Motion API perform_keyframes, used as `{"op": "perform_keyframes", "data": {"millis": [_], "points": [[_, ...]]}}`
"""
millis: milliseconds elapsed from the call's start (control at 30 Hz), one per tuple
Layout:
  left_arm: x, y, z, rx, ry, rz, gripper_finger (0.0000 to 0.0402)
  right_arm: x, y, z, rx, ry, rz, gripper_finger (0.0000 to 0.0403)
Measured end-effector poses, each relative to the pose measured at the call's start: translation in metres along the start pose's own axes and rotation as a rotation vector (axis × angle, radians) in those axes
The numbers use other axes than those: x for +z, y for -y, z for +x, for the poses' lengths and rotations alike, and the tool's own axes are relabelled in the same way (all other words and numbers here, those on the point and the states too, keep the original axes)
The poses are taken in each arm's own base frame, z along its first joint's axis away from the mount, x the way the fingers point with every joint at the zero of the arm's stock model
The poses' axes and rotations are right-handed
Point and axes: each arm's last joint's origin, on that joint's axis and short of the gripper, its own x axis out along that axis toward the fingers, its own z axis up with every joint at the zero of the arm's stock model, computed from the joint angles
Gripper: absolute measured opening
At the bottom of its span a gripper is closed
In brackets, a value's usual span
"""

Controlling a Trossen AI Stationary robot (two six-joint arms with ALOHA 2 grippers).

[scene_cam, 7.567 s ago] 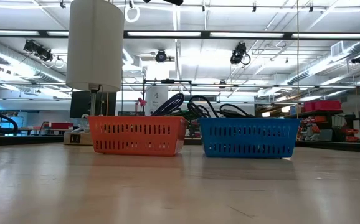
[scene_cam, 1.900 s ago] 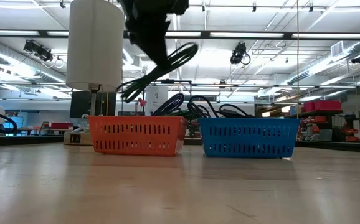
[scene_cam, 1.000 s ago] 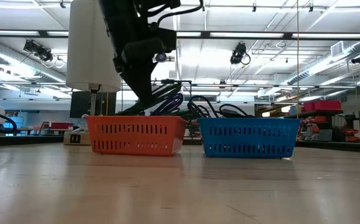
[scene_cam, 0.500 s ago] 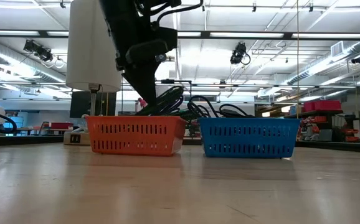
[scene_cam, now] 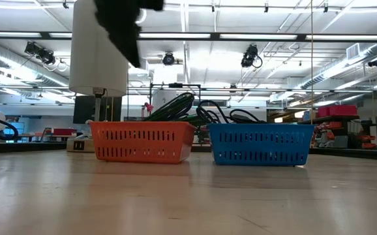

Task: Pick & Place USB Port
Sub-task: Put the violet charger cable into the orange bin

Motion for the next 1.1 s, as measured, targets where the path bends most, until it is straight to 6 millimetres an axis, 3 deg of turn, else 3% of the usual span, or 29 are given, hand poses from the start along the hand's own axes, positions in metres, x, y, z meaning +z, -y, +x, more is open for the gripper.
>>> {"op": "perform_keyframes", "data": {"millis": [233,533,833,1100], "points": [[-0.039,0.05,-0.035,-0.268,-0.154,0.155,0.0115,-0.002,0.0,0.0,-0.002,-0.016,0.008,0.0123],[-0.102,0.121,-0.06,-0.354,-0.188,0.452,0.0115,-0.001,0.0,0.0,-0.001,-0.012,0.018,0.0123],[-0.175,0.161,-0.049,-0.32,-0.28,0.577,0.0115,-0.001,0.0,0.0,-0.001,-0.007,0.021,0.0123],[-0.206,0.181,-0.028,-0.298,-0.285,0.648,0.0115,-0.001,0.0,0.0,-0.001,-0.007,0.021,0.0123]]}}
